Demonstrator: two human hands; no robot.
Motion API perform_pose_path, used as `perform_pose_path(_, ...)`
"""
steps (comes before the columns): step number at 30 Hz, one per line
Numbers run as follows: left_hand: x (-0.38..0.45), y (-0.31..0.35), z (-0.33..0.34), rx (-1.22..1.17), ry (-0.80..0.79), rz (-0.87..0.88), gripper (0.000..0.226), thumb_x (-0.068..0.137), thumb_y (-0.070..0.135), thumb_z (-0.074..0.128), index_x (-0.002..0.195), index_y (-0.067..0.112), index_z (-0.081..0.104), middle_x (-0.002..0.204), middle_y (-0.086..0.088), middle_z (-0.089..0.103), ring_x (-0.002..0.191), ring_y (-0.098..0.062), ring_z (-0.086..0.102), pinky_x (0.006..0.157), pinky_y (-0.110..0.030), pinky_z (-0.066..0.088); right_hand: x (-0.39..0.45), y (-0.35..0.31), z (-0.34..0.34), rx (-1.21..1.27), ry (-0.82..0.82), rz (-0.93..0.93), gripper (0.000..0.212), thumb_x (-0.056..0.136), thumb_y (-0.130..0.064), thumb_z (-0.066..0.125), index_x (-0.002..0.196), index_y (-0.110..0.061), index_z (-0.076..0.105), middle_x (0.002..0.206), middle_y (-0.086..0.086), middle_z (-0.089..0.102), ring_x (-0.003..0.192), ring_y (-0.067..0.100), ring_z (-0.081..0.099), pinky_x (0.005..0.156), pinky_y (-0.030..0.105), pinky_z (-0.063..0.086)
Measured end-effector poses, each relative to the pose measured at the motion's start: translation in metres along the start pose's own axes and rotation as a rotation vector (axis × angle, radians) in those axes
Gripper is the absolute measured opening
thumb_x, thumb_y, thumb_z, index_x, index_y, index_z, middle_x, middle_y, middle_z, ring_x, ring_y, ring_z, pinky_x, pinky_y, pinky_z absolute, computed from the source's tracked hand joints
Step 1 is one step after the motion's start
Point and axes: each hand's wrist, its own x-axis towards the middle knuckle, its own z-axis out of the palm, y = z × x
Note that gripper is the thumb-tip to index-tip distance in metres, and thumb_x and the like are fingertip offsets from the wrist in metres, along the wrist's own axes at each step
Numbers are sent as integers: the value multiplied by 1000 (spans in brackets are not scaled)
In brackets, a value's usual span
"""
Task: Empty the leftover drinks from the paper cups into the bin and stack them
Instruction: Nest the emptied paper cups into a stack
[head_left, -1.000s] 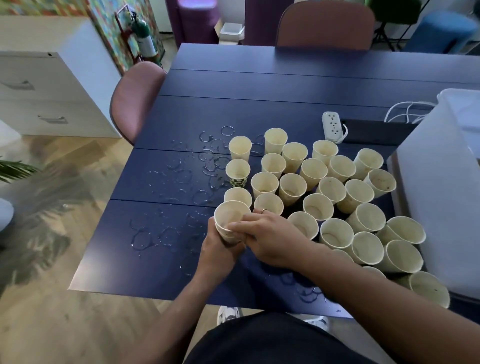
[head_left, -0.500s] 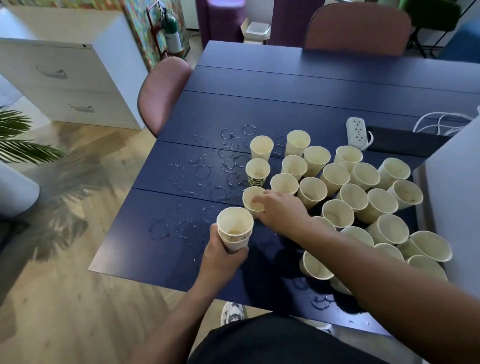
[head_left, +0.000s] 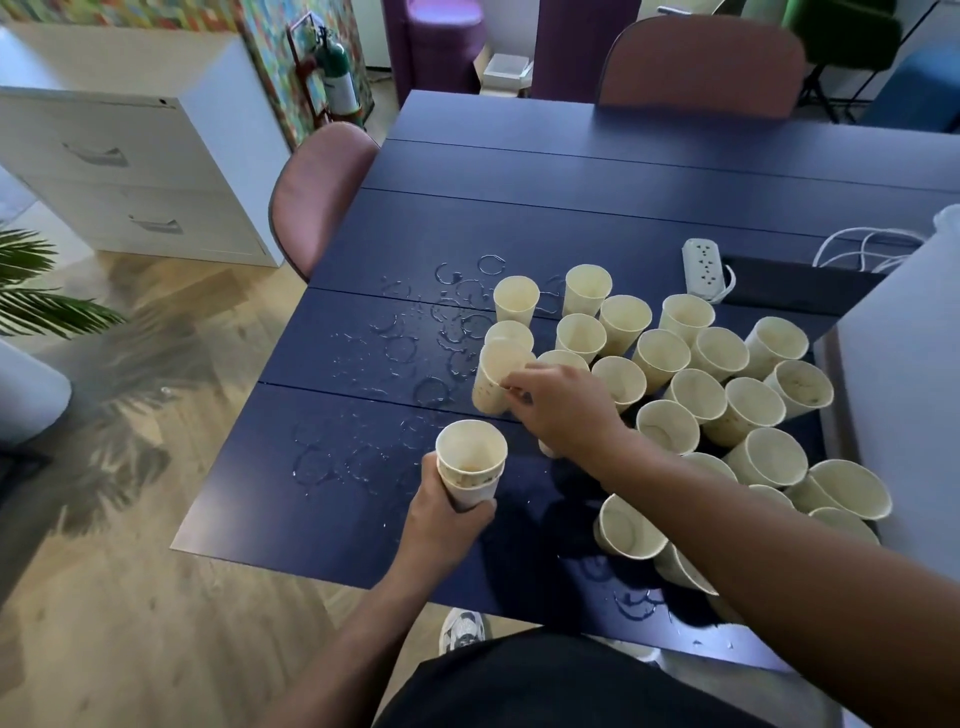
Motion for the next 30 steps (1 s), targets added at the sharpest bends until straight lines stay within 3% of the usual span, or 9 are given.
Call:
perform_pose_path(4,6,4,4,16,-13,9,53,78,22,81,113,31,42,104,15,61,94,-7,60,79,-34,50,-6,-9,-41,92,202,-111,14,89,-23,70,100,-19,77,91,-2,75,81,24,64,60,34,53)
perform_pose_path(9,21,16,5,-4,-31,-9,55,79,18,80,116,31,42,105,11,63,98,-18,62,82,-40,53,-23,-17,-63,113,318,-257,19,89,-30,63,92,-22,80,83,-7,73,71,21,61,61,28,49)
perform_pose_path(13,27,24,12,-16,-12,5,55,75,22,82,113,32,43,98,4,67,89,-22,66,81,-50,57,-34,-13,-56,112,230,-271,14,88,-26,67,93,-22,79,84,-6,73,75,25,64,64,38,54)
perform_pose_path(17,27,32,19,-40,-17,56,57,68,37,79,113,32,44,95,3,68,85,-24,66,78,-50,57,-39,-9,-46,147,104,-181,30,93,-32,47,100,-24,75,89,-5,71,77,29,58,60,45,53)
perform_pose_path(21,31,34,19,-15,-27,112,58,77,20,84,119,26,46,100,6,68,91,-22,66,78,-41,56,-40,-9,-34,114,-15,-160,40,88,-35,38,97,-24,75,84,-3,69,74,31,59,60,39,52)
perform_pose_path(24,32,33,15,3,-10,110,56,78,17,84,117,28,45,99,8,67,90,-21,65,71,-28,51,-38,-13,-38,162,-131,-103,32,92,-33,47,102,-26,76,90,-4,70,82,24,61,66,38,52)
perform_pose_path(27,32,29,11,-14,42,73,59,77,24,84,122,29,46,105,6,68,95,-21,65,80,-33,52,-24,-11,-47,268,-29,-13,20,96,-33,60,100,-24,77,88,-7,71,75,9,54,68,29,44)
perform_pose_path(30,29,25,5,-15,54,73,58,78,25,84,121,30,44,110,8,65,98,-19,63,83,-32,48,-1,-3,-49,203,0,88,24,99,-34,57,102,-20,76,96,-2,72,82,16,61,70,32,50)
